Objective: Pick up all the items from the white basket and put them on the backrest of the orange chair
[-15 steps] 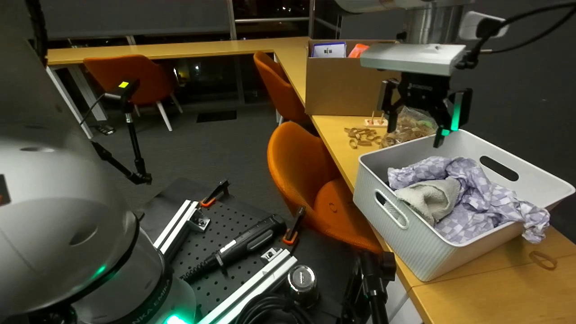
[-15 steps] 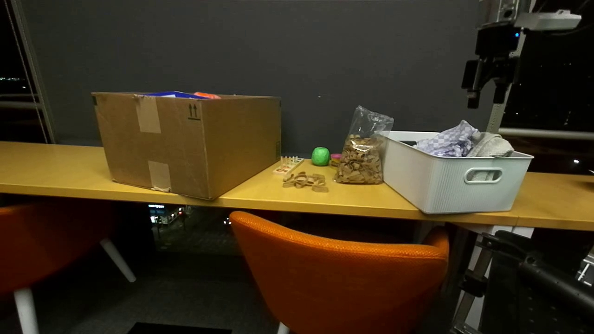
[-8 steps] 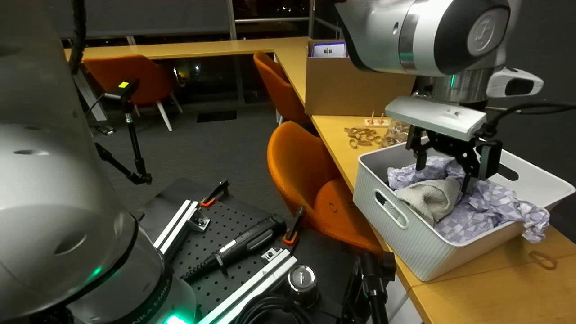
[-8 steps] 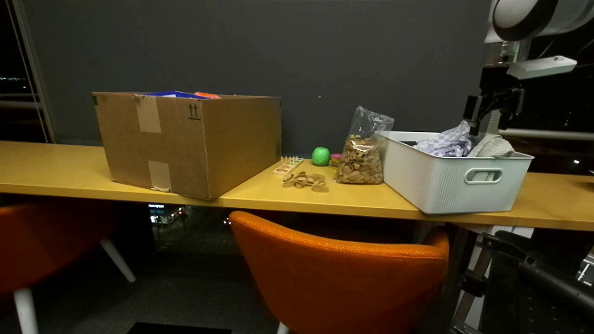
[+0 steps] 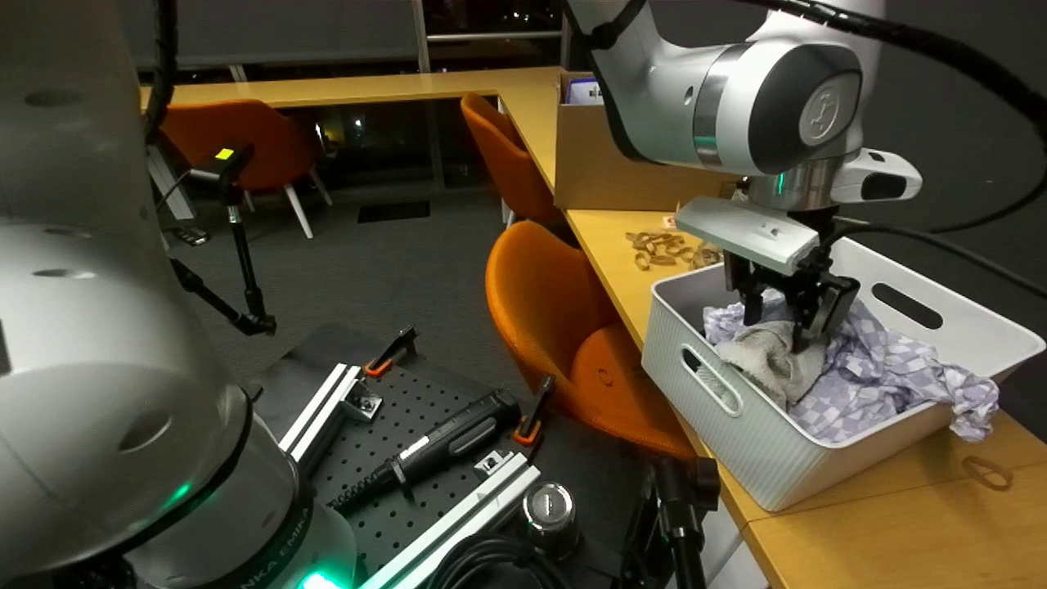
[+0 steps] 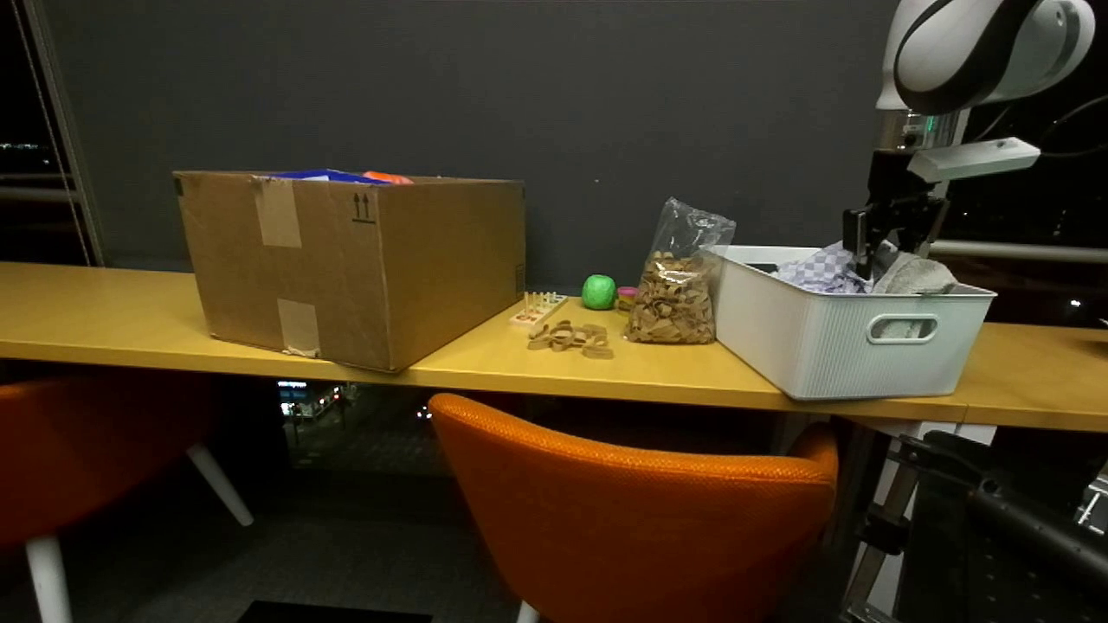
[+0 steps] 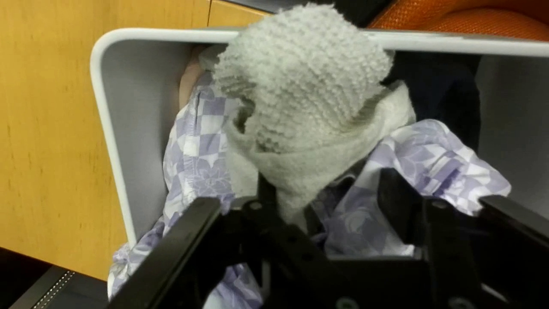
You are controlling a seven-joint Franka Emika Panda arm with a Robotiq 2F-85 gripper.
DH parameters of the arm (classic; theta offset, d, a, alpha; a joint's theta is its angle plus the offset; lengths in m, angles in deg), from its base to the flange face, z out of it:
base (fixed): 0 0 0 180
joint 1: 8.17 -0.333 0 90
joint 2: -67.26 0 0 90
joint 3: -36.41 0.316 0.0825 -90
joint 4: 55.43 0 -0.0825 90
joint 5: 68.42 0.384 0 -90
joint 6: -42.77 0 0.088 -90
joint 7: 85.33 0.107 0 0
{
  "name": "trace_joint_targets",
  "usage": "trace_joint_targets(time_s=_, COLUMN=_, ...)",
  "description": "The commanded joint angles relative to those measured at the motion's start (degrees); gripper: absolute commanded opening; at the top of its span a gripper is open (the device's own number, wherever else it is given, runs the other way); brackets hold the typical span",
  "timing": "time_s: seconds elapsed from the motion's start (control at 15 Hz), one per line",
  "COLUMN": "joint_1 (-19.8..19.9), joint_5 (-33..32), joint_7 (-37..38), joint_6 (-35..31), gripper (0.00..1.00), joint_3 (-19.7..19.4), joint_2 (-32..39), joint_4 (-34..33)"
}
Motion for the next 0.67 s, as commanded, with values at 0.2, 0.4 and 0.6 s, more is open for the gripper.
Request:
trace_joint_targets(time_s=0.2, joint_1=-0.8, joint_5=-1.1, joint_7=3.6, joint_6=1.7, gripper=0.12, joint_3=-2.4, joint_2=-4.3, joint_4=2.6)
trace_joint_targets(time_s=0.4, joint_1=-1.5, joint_5=-2.1, joint_7=6.0, joint_6=4.7, gripper=0.0, joint_3=-2.4, joint_2=-7.3, joint_4=0.4)
trace_joint_targets(time_s=0.6, joint_1=-3.4, joint_5=-4.5, joint_7=9.4, joint_6=9.7, gripper=0.01, joint_3=-0.7, joint_2=-12.4, joint_4=-3.2)
